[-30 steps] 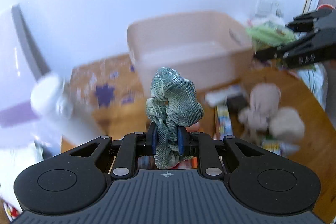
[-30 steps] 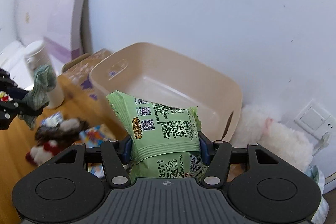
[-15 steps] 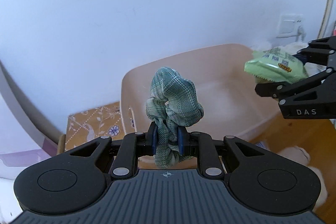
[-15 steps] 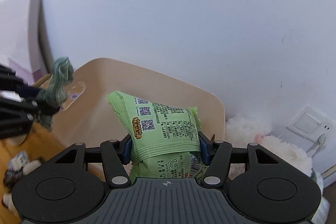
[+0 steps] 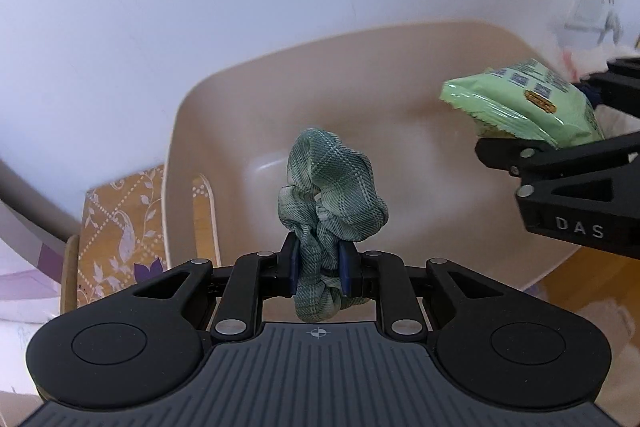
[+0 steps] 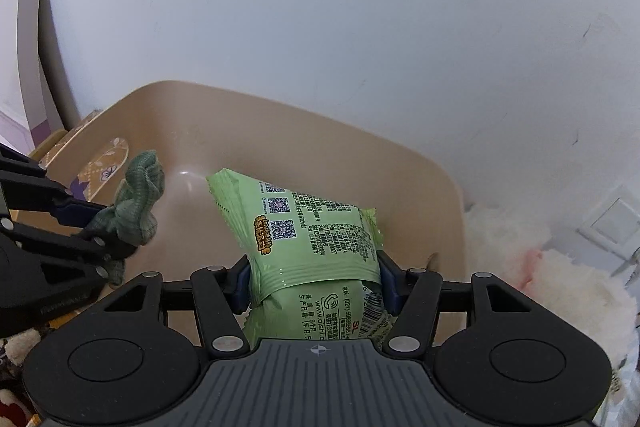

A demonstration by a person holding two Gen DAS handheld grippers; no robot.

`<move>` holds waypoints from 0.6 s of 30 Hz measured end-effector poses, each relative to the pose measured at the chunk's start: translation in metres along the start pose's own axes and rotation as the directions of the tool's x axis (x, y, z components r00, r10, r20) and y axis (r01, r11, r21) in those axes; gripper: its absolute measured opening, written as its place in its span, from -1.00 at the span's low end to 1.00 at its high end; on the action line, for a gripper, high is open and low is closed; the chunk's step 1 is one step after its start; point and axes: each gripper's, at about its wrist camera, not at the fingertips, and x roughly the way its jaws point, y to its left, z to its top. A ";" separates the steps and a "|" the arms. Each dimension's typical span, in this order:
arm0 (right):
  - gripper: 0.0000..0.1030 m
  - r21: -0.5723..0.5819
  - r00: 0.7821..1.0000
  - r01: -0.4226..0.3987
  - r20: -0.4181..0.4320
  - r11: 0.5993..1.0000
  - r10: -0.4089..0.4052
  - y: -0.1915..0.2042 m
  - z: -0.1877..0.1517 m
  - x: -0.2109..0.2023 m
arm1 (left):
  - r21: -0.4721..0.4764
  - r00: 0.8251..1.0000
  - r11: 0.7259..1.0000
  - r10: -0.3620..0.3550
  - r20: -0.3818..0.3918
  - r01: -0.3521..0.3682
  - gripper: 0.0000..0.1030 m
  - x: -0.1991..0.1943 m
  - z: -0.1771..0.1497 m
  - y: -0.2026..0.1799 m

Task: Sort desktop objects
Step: 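Carry both items to the beige basket and open both tools to drop them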

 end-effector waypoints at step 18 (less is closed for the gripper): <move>1.00 0.022 0.997 0.034 0.065 0.999 -0.036 -0.029 0.005 -0.067 | 0.002 0.997 0.999 -0.046 0.055 0.046 0.60 -0.032 -0.003 0.023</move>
